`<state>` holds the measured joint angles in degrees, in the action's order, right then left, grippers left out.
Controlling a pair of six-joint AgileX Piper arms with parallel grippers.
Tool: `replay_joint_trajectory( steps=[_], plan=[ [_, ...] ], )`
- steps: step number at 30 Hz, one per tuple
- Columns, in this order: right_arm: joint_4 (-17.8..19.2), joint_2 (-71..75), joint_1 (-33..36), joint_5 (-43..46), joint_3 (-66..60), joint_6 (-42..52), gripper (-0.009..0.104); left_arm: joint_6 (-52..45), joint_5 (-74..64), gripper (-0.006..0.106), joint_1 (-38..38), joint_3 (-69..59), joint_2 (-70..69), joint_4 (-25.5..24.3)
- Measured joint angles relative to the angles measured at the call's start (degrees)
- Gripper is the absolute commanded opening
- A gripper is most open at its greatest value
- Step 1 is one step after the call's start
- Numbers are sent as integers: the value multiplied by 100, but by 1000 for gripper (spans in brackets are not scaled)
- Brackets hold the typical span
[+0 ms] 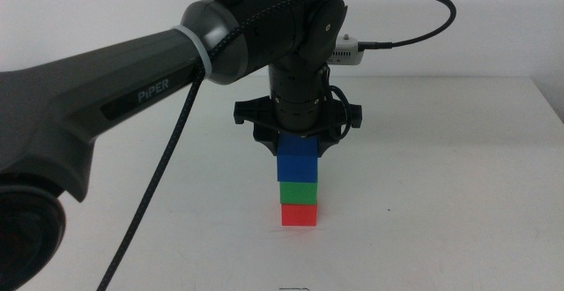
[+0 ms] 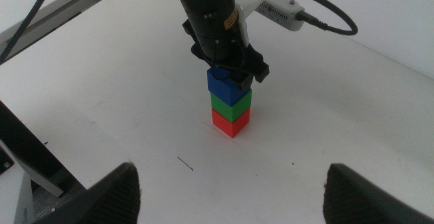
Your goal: Stack red cubes first, then green, then blue cubes in a specific spot.
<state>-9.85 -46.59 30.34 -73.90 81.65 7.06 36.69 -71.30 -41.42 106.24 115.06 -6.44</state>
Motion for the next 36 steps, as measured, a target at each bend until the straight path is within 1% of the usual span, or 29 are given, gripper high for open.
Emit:
replay_joint_trajectory(
  steps=[4, 5, 20, 33, 36],
  plan=[
    [0, 0, 0, 0, 0, 0, 94, 0, 24, 90, 0, 0, 20, 14],
    [0, 0, 0, 0, 0, 0, 94, -13, 28, 94, 0, 0, 26, 19],
    [0, 0, 0, 0, 0, 0, 94, -109, 28, 94, 0, 0, -308, -94],
    [0, 0, 0, 0, 0, 0, 94, -151, -30, 94, 0, 0, -1372, -138],
    [0, 0, 0, 0, 0, 0, 94, -151, -66, 94, 0, 0, -1649, -259]
  ],
)
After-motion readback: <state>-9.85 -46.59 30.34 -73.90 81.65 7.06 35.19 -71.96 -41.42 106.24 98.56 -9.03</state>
